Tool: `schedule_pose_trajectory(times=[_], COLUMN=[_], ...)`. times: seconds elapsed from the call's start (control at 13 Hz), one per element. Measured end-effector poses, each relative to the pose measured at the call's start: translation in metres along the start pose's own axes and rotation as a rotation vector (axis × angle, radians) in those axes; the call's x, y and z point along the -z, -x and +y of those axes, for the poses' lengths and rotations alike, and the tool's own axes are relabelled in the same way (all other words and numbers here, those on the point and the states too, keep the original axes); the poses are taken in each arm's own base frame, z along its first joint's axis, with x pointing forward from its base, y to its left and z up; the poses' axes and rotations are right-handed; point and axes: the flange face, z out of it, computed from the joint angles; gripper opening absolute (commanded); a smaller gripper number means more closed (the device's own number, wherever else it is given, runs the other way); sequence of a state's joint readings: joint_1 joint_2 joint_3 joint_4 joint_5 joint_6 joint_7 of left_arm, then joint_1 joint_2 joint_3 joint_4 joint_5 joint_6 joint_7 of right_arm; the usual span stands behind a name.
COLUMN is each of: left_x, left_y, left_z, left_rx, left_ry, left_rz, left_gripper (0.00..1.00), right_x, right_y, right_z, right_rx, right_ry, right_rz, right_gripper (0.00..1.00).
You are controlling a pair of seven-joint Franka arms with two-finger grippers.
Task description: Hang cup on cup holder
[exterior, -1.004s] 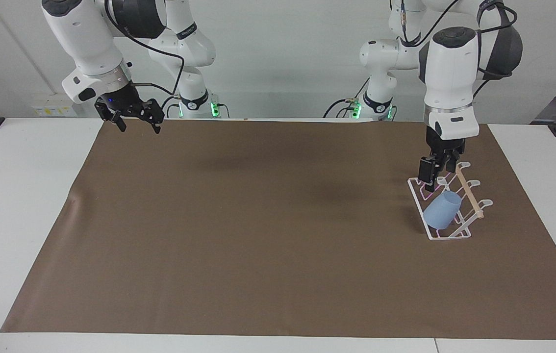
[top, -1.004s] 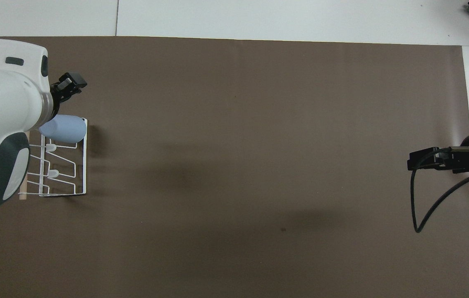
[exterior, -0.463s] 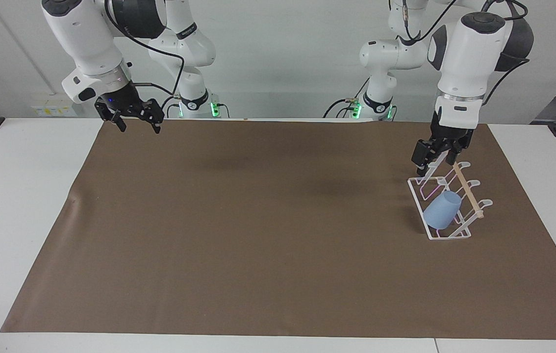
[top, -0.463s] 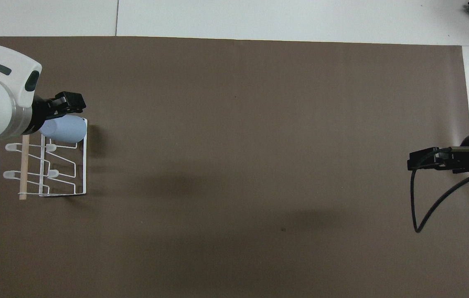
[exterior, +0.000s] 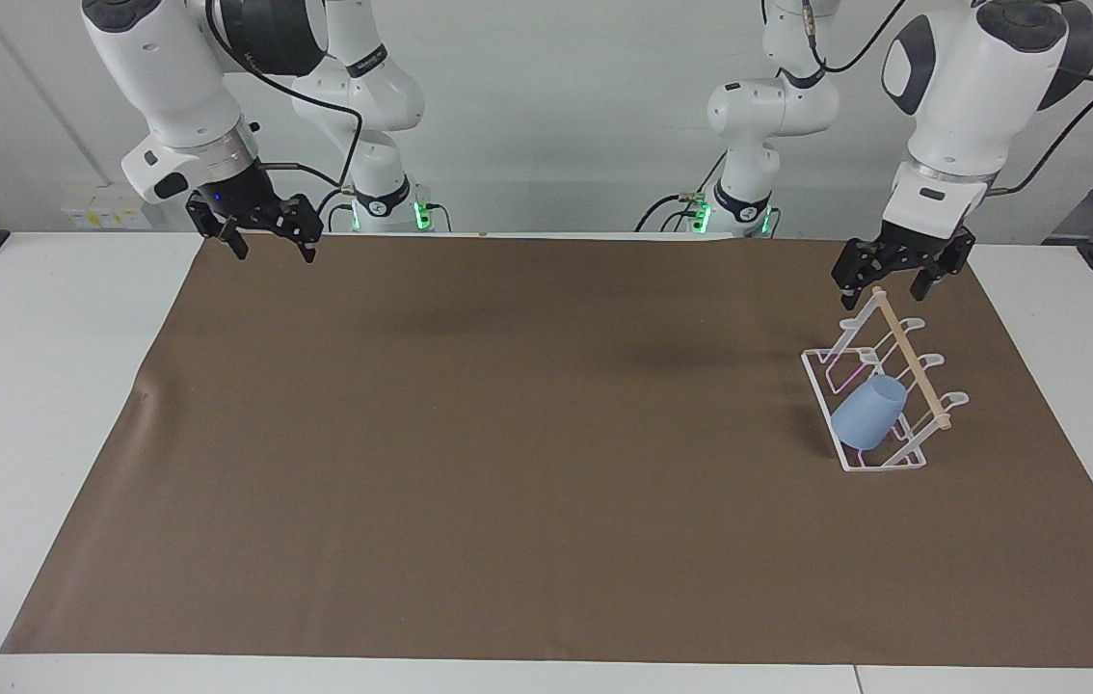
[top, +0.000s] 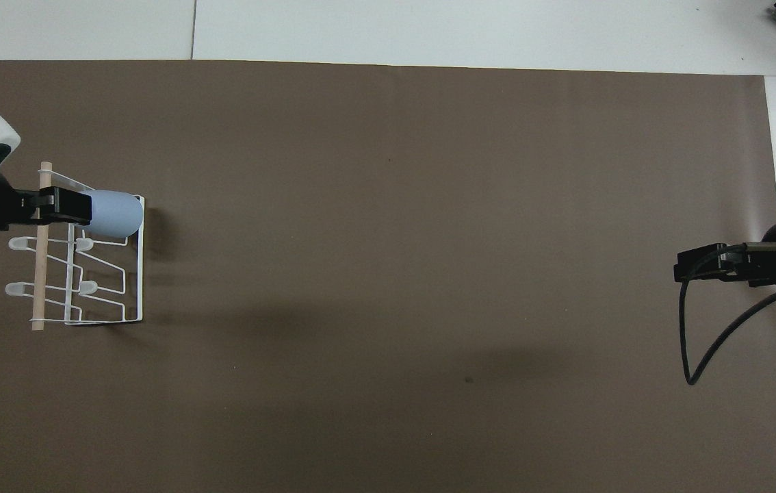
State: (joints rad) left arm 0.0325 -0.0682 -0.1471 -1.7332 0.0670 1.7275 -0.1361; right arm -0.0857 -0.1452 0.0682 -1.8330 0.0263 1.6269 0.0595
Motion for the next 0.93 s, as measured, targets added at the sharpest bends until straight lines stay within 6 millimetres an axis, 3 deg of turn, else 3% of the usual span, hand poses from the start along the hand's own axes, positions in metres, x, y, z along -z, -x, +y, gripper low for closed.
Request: schedule_pose_trajectory(times=[0.31,0.62,0.93], left_x=[0.022,0.005,0.009], left_y=[0.010,0.006,0.008], left_z=[-0.004,0.001,-0.001], left_rx=[-0.039,-0.054,-0.049], left_ry=[0.012,0.019,0.061], left_rz=[-0.079,-0.063,-0.059], left_gripper=[1.00,1.00,1.00], right_x=[0.000,0.000,0.000], right_y=[0.000,0.000,0.000], right_z=[0.000,0.000,0.000], right_rx=[0.000,0.000,0.000], right_ry=[0.000,0.000,0.000], right_rz=[0.000,0.000,0.000], right_gripper=[1.00,1.00,1.00])
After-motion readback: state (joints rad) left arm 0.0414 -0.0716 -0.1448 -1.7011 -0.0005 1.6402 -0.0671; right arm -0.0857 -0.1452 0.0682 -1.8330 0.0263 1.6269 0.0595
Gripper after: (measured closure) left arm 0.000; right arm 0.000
